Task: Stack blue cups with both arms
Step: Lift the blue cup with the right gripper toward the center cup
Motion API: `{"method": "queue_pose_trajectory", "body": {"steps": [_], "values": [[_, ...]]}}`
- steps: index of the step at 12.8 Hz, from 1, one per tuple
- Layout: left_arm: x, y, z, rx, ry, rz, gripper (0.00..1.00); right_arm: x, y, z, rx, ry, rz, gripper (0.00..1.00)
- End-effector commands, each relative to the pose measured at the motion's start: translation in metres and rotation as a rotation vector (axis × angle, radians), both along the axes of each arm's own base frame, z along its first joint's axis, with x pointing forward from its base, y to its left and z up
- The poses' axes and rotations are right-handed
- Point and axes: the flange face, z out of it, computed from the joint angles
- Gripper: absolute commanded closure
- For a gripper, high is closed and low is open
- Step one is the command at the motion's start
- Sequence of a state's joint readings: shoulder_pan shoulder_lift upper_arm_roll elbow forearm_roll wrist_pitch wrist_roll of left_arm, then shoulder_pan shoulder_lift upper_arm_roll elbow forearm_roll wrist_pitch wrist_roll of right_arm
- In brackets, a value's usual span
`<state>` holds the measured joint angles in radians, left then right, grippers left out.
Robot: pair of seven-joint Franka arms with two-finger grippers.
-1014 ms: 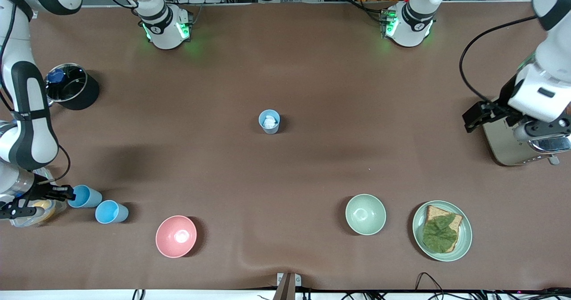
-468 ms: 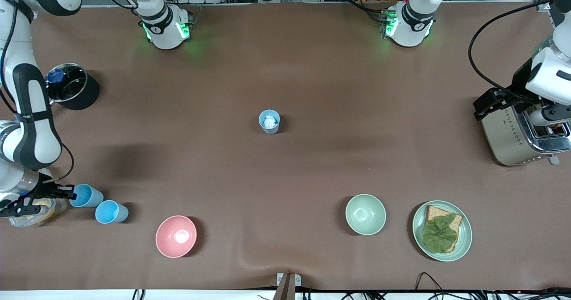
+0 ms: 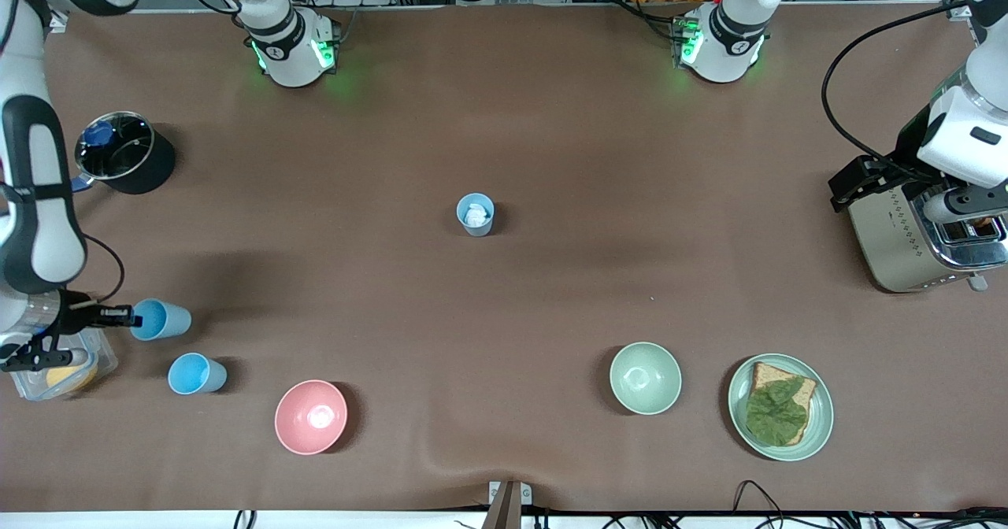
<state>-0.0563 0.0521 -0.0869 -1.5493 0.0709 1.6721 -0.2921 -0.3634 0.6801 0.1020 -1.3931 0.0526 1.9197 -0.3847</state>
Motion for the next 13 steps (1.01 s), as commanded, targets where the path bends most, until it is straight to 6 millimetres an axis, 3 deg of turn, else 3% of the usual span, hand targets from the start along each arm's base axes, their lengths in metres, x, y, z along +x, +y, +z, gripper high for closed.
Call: {"method": "queue_pose_trajectory", "body": {"steps": [1,3,5,13], "values": [[-0.007,0.001,0.004,-0.019,0.003,-0.03,0.0,-0.013,0.054,0.063,0.028,0.074,-0.034,1.0],[-0.009,0.002,0.005,-0.017,0.009,-0.029,0.0,-0.024,0.103,0.085,0.005,0.123,-0.07,1.0],[-0.012,0.004,0.007,-0.017,0.019,-0.024,0.0,-0.042,0.171,0.1,-0.008,0.129,-0.142,1.0],[-0.012,0.003,0.003,-0.019,0.031,-0.022,0.0,-0.088,0.398,0.087,-0.036,0.201,-0.493,1.0]]}}
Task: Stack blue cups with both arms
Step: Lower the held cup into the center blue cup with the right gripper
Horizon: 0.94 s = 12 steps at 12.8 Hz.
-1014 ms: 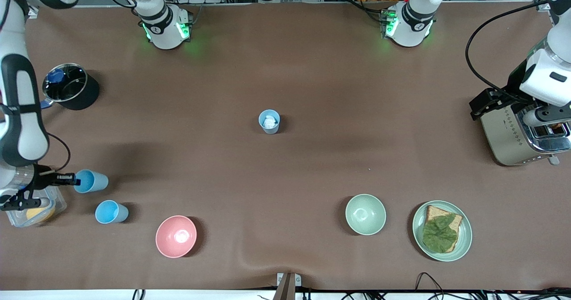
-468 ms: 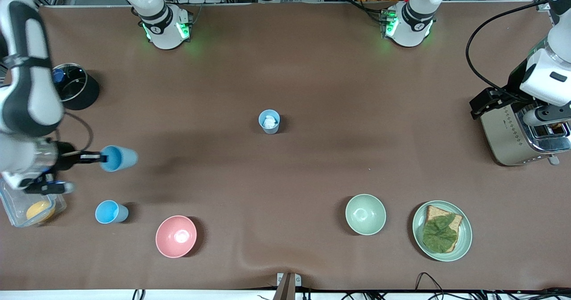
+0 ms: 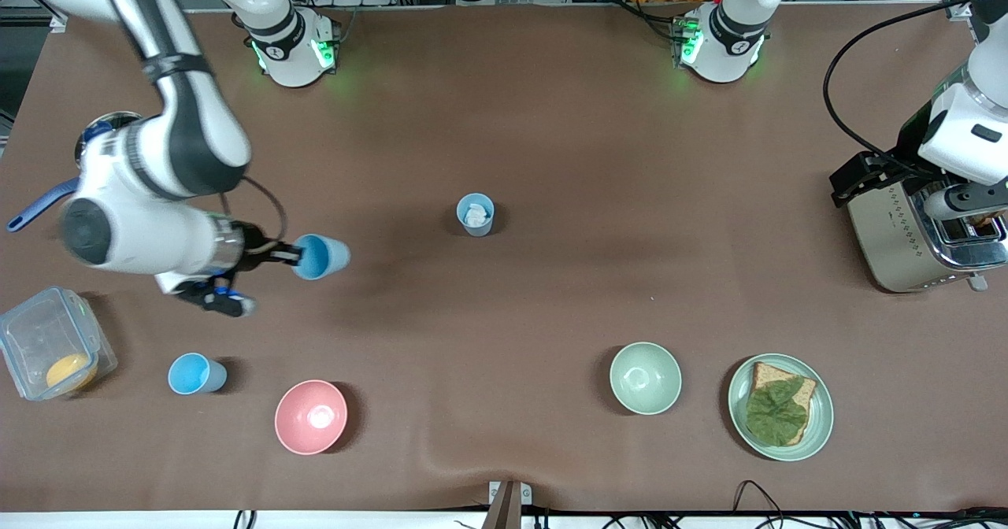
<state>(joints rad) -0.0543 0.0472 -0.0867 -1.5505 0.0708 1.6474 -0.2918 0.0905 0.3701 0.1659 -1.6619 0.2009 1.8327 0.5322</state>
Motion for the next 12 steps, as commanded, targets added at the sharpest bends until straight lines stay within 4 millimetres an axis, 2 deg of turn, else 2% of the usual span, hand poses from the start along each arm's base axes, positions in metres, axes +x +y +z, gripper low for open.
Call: {"method": "queue_pose_trajectory", "body": {"steps": [1,2,3,4,6,8,12], "values": [[-0.009,0.0,0.004,-0.023,0.01,-0.018,0.0,-0.03,0.068,-0.006,-0.032,-0.008,-0.114,1.0],[-0.009,0.0,0.004,-0.024,0.01,-0.016,0.0,-0.04,0.097,-0.012,-0.042,-0.021,-0.161,1.0],[-0.009,-0.001,0.004,-0.024,0.01,-0.016,0.0,-0.059,0.137,-0.021,-0.053,-0.032,-0.195,1.0],[-0.009,0.0,0.002,-0.023,0.013,-0.015,0.0,-0.075,0.168,-0.029,-0.053,-0.05,-0.226,1.0],[-0.009,0.0,0.003,-0.023,0.013,-0.011,0.0,-0.102,0.207,-0.045,-0.053,-0.072,-0.274,1.0],[-0.011,0.001,0.003,-0.022,0.02,-0.012,0.0,-0.116,0.222,-0.047,-0.07,-0.062,-0.281,1.0],[-0.009,0.001,0.0,-0.022,0.025,-0.011,0.0,-0.12,0.222,-0.043,-0.086,-0.047,-0.287,1.0]]}}
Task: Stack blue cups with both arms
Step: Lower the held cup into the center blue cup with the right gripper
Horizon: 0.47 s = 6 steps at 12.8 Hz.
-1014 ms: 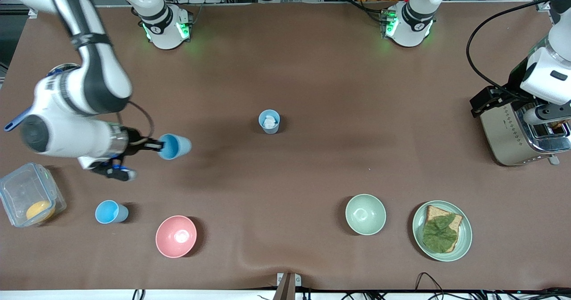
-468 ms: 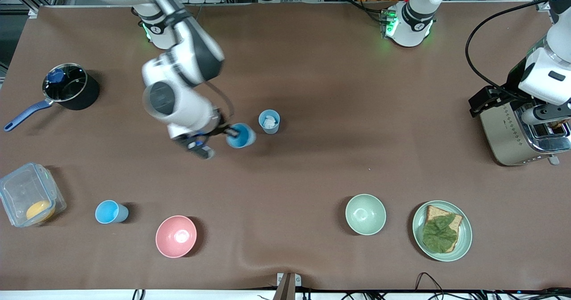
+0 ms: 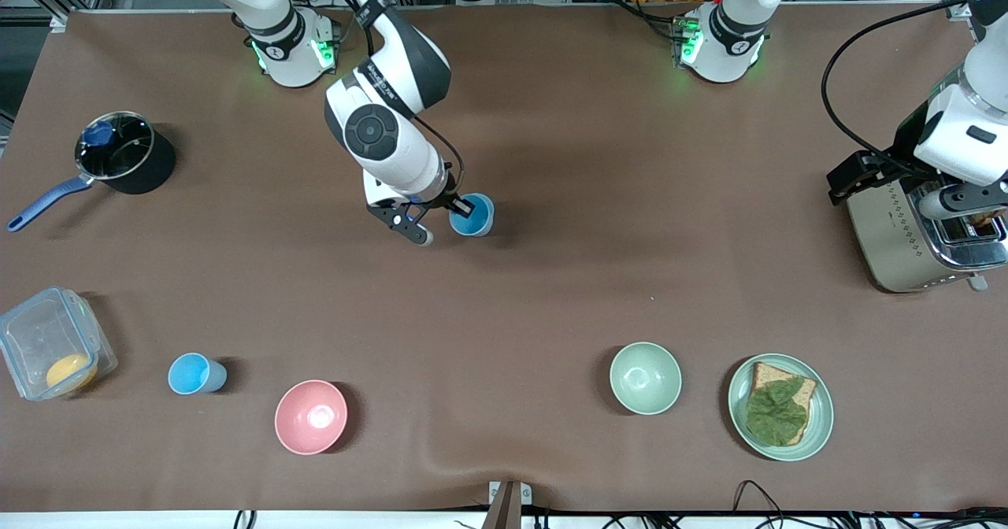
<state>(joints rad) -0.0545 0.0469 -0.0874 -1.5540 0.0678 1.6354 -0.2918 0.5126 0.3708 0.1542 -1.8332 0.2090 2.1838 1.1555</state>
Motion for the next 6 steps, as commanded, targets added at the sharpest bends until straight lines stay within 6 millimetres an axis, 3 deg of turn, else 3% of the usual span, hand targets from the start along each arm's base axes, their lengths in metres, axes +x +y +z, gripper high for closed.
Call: {"method": "queue_pose_trajectory", "body": {"steps": [1,6], "values": [[-0.007,0.002,0.002,-0.021,0.011,-0.009,0.0,-0.011,0.001,0.01,-0.016,0.013,-0.022,1.0],[-0.006,0.003,-0.001,-0.021,0.017,-0.008,0.0,-0.032,0.013,0.001,-0.105,0.044,-0.01,1.0]]}}
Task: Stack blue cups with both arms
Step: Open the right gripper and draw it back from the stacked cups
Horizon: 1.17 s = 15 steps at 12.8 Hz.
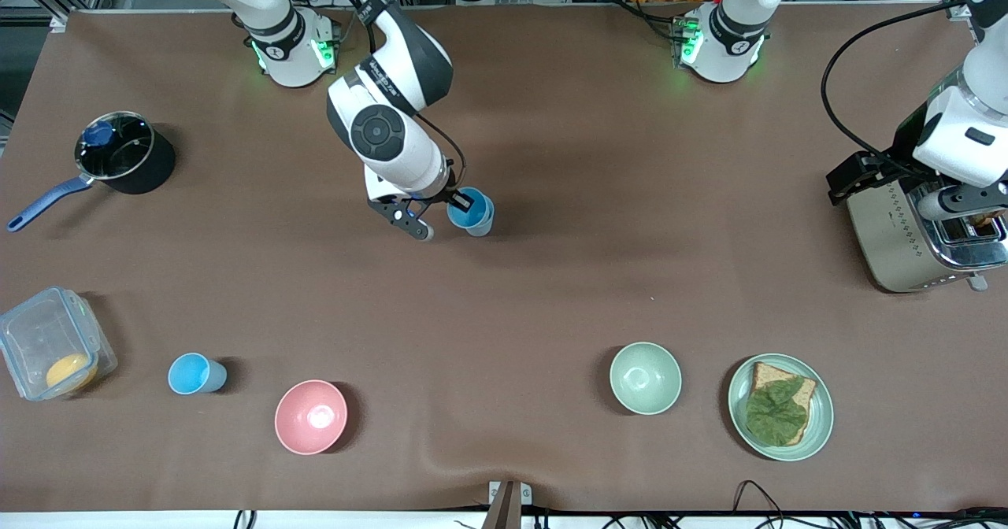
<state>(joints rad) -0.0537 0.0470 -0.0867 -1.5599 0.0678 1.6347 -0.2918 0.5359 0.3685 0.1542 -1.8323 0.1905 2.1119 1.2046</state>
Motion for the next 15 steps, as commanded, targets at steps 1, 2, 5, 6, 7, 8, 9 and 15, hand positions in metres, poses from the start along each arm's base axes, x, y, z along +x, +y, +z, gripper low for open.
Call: {"method": "queue_pose_trajectory", "body": {"steps": [1,2,5,6,7,8,9,15], "values": [[-0.006,0.002,0.002,-0.022,0.01,-0.009,0.0,-0.019,0.008,0.002,-0.078,-0.017,-0.006,1.0],[-0.006,0.002,0.002,-0.022,0.01,-0.009,0.0,-0.019,0.008,-0.002,-0.094,-0.019,-0.007,1.0],[-0.006,0.001,0.002,-0.022,0.01,-0.011,0.0,-0.015,0.007,0.0,-0.091,-0.026,-0.01,1.0],[-0.006,0.002,0.002,-0.022,0.012,-0.009,0.0,-0.014,0.006,0.002,-0.089,-0.028,-0.01,0.65],[-0.006,0.002,0.003,-0.022,0.009,-0.009,0.0,-0.013,0.004,0.001,-0.092,-0.025,-0.016,0.06],[-0.006,0.001,0.003,-0.022,0.009,-0.011,0.0,-0.011,0.001,0.003,-0.093,-0.025,-0.021,0.0],[-0.006,0.002,0.003,-0.022,0.009,-0.009,0.0,-0.004,-0.006,0.011,-0.099,-0.019,-0.031,0.0],[-0.009,0.0,0.01,-0.024,-0.003,-0.012,0.0,0.065,-0.126,0.063,-0.116,0.071,0.113,0.0]]}}
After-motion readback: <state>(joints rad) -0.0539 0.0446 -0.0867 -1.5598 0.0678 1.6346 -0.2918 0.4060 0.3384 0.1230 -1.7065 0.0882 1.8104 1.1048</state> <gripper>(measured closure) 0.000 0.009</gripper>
